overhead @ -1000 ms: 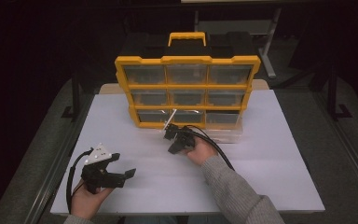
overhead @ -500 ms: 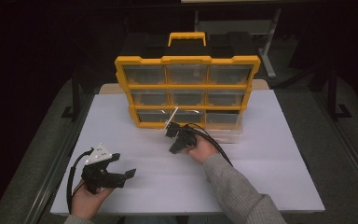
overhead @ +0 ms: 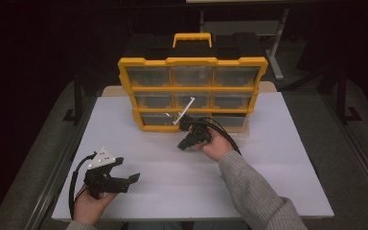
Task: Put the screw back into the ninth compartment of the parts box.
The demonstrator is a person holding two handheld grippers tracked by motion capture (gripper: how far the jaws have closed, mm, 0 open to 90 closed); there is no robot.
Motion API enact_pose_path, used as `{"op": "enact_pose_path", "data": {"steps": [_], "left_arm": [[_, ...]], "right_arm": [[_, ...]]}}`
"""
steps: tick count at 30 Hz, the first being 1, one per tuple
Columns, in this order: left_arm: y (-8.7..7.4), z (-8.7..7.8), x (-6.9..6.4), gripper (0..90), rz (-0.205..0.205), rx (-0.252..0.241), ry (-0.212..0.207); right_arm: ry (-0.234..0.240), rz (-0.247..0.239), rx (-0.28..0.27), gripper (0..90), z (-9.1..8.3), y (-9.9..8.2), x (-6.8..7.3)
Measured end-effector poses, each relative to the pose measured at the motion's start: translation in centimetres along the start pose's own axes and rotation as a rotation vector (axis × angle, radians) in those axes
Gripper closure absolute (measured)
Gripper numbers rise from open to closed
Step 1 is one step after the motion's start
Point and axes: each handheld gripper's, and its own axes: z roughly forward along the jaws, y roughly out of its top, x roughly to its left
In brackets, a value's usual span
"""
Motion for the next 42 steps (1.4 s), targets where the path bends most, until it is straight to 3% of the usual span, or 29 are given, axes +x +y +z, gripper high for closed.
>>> {"op": "enact_pose_path", "data": {"steps": [3, 6, 7, 8, 9, 12, 13, 14, 17, 18, 19, 25, 26, 27, 33, 42], "left_arm": [[0.0, 0.1, -0.1, 15.7, -0.008, -0.008, 0.000], [0.0, 0.0, -0.1, 15.7, -0.003, -0.006, 0.001], [0.0, 0.0, -0.1, 15.7, -0.004, -0.007, 0.002], [0.0, 0.0, -0.1, 15.7, -0.004, -0.006, 0.001], [0.0, 0.0, -0.1, 15.7, -0.003, -0.006, 0.002], [0.0, 0.1, -0.1, 15.7, -0.003, -0.008, 0.000], [0.0, 0.1, -0.1, 15.7, -0.004, -0.008, -0.001], [0.0, 0.1, 0.0, 15.7, 0.006, 0.001, -0.002], [0.0, 0.1, 0.0, 15.7, 0.005, 0.000, -0.002], [0.0, 0.1, 0.0, 15.7, 0.004, 0.000, -0.002], [0.0, 0.1, 0.0, 15.7, 0.006, 0.000, -0.002], [0.0, 0.1, -0.1, 15.7, 0.000, -0.004, -0.002], [0.1, 0.1, -0.1, 15.7, 0.001, -0.003, -0.002], [0.1, 0.1, -0.1, 15.7, 0.003, -0.002, -0.001], [0.1, 0.1, -0.1, 15.7, 0.001, -0.004, -0.003], [0.1, 0.1, -0.2, 15.7, 0.005, -0.005, -0.004]], "right_arm": [[-0.006, 0.016, 0.002, 87.0, -1.2, 0.1, 0.1], [0.001, -0.032, -0.035, 87.0, -2.1, 0.1, -0.2], [-0.014, 0.046, 0.009, 87.0, -2.8, 0.1, 0.3], [-0.013, 0.046, 0.006, 87.0, -3.1, 0.1, 0.2], [-0.013, 0.011, -0.021, 87.0, -3.3, 0.0, -0.1], [-0.011, 0.058, -0.008, 87.0, -4.4, -0.1, 0.0], [0.031, -0.068, -0.083, 87.0, -4.1, 0.0, -0.8], [0.021, -0.161, -0.135, 87.0, -4.0, 0.2, -1.5], [0.027, -0.281, -0.214, 87.0, -4.4, 0.4, -2.5], [0.019, -0.123, -0.130, 87.0, -5.2, -0.1, -1.6], [-0.007, 0.146, 0.018, 87.0, -6.6, -0.4, 0.1], [-0.029, 0.162, -0.002, 87.1, -8.1, -0.9, -0.3], [-0.034, 0.023, -0.086, 87.1, -7.8, -1.0, -1.4], [-0.041, 0.016, -0.092, 87.1, -8.0, -1.1, -1.5], [-0.063, 0.016, -0.103, 87.1, -8.9, -1.9, -2.0], [-0.098, 0.062, -0.101, 87.1, -10.8, -3.7, -2.8]]}}
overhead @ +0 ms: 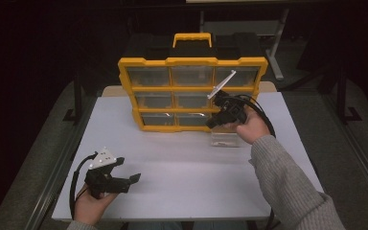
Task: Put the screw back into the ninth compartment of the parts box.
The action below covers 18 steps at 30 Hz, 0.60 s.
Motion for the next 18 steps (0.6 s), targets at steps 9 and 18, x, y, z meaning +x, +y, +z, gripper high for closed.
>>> {"op": "enact_pose_path", "data": {"steps": [9, 18], "left_arm": [[0.0, 0.1, -0.1, 15.7, 0.000, -0.003, -0.001], [0.1, 0.1, -0.1, 15.7, 0.008, 0.009, -0.003]], "right_arm": [[-0.034, 0.046, -0.016, 87.1, -1.5, -1.5, -1.3], [-0.063, 0.087, -0.014, 87.1, -1.9, -3.1, -2.4]]}}
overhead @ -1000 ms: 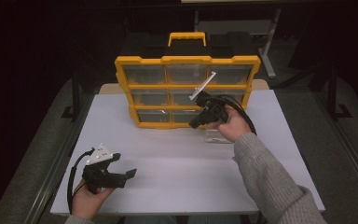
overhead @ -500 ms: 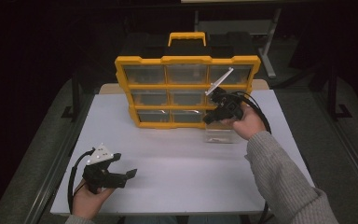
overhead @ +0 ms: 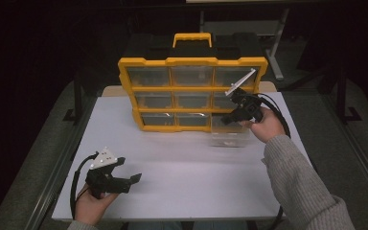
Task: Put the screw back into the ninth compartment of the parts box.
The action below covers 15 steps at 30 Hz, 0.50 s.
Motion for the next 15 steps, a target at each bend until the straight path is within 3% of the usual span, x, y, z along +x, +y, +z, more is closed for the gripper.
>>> {"op": "enact_pose_path", "data": {"steps": [11, 15], "left_arm": [[0.1, 0.0, -0.2, 15.7, -0.002, -0.009, 0.001], [0.1, 0.0, -0.2, 15.7, -0.010, -0.014, 0.004]], "right_arm": [[-0.017, 0.040, -0.014, 86.6, 0.4, -1.3, -1.0], [-0.022, 0.033, -0.008, 86.1, 0.8, -1.6, -1.2]]}}
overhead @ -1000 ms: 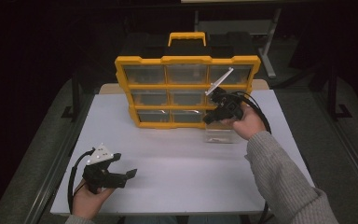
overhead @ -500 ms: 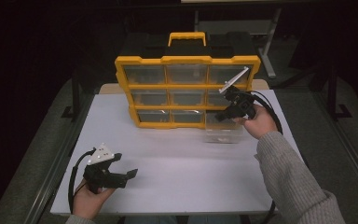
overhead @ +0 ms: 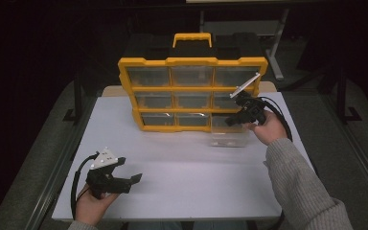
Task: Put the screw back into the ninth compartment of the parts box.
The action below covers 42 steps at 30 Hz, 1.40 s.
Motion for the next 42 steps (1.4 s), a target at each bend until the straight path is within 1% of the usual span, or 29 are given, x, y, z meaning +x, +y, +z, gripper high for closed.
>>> {"op": "enact_pose_path", "data": {"steps": [1, 3, 6, 7, 9, 10, 11, 13, 14, 15, 16, 17, 18, 19, 22, 24, 25, 26, 28, 31, 40, 41, 42], "left_arm": [[0.0, 0.0, 0.1, 15.7, 0.003, 0.000, -0.002], [0.0, 0.0, 0.0, 15.7, 0.001, 0.001, -0.002], [0.0, 0.0, 0.0, 15.7, 0.010, 0.007, -0.004], [0.1, 0.1, -0.1, 15.7, 0.016, 0.010, -0.004], [0.1, 0.1, -0.1, 15.7, 0.017, 0.005, -0.001], [0.1, 0.1, -0.1, 15.7, 0.026, 0.014, 0.000], [0.1, 0.1, -0.2, 15.7, 0.028, 0.014, -0.001], [0.1, 0.2, -0.2, 15.7, 0.024, 0.013, -0.002], [0.1, 0.2, -0.2, 15.7, 0.014, 0.010, -0.005], [0.2, 0.2, -0.2, 15.7, 0.013, 0.011, -0.005], [0.2, 0.3, -0.3, 15.7, 0.012, 0.009, -0.006], [0.2, 0.2, -0.2, 15.7, 0.028, 0.021, -0.007], [0.2, 0.3, -0.3, 15.7, 0.022, 0.016, -0.006], [0.3, 0.3, -0.3, 15.7, 0.029, 0.023, -0.009], [0.3, 0.4, -0.4, 15.7, 0.028, 0.016, -0.009], [0.3, 0.5, -0.5, 15.7, 0.021, 0.016, -0.012], [0.3, 0.5, -0.6, 15.7, 0.010, 0.008, -0.013], [0.3, 0.5, -0.5, 15.7, 0.019, 0.016, -0.014], [0.4, 0.5, -0.5, 15.7, 0.017, 0.015, -0.014], [0.4, 0.6, -0.5, 15.7, 0.025, 0.014, -0.016], [0.5, 0.6, -0.4, 15.7, 0.028, 0.009, -0.013], [0.5, 0.6, -0.4, 15.7, 0.029, 0.009, -0.013], [0.5, 0.6, -0.4, 15.7, 0.021, 0.002, -0.015]], "right_arm": [[-0.001, 0.011, -0.007, 82.1, 0.2, -0.2, -0.1], [-0.011, 0.019, -0.011, 78.7, 0.3, -0.4, -0.1], [-0.011, 0.027, -0.010, 78.6, 0.3, -0.7, -0.2], [-0.010, 0.035, -0.013, 77.8, 0.3, -1.0, -0.2], [-0.013, 0.031, -0.014, 77.4, 0.2, -1.1, -0.2], [-0.011, 0.034, -0.014, 76.7, 0.1, -1.2, -0.1], [0.001, 0.031, -0.031, 74.9, -0.2, -1.3, -0.1], [0.004, 0.032, -0.039, 74.2, -0.4, -1.4, -0.1], [0.007, 0.037, -0.043, 72.6, -0.5, -1.4, -0.1], [0.008, 0.039, -0.055, 69.5, -0.9, -1.6, 0.0], [0.008, 0.039, -0.055, 69.5, -0.9, -1.6, 0.0], [0.009, 0.042, -0.059, 68.3, -1.0, -1.7, 0.1], [0.005, 0.040, -0.062, 66.9, -1.2, -1.8, 0.2], [0.005, 0.044, -0.081, 65.2, -1.6, -2.1, 0.3], [0.004, 0.054, -0.094, 62.6, -2.0, -2.4, 0.4], [0.004, 0.056, -0.102, 60.4, -2.3, -2.8, 0.5], [0.001, 0.068, -0.102, 59.2, -2.5, -3.0, 0.6], [0.002, 0.067, -0.110, 57.7, -2.7, -3.2, 0.7], [-0.003, 0.074, -0.127, 55.0, -3.3, -3.8, 0.7], [-0.009, 0.084, -0.137, 52.6, -3.7, -4.3, 0.7], [-0.024, 0.112, -0.174, 44.1, -4.9, -6.7, 0.8], [-0.029, 0.116, -0.179, 42.2, -5.0, -7.3, 0.9], [-0.029, 0.116, -0.179, 42.2, -5.0, -7.3, 0.9]]}}
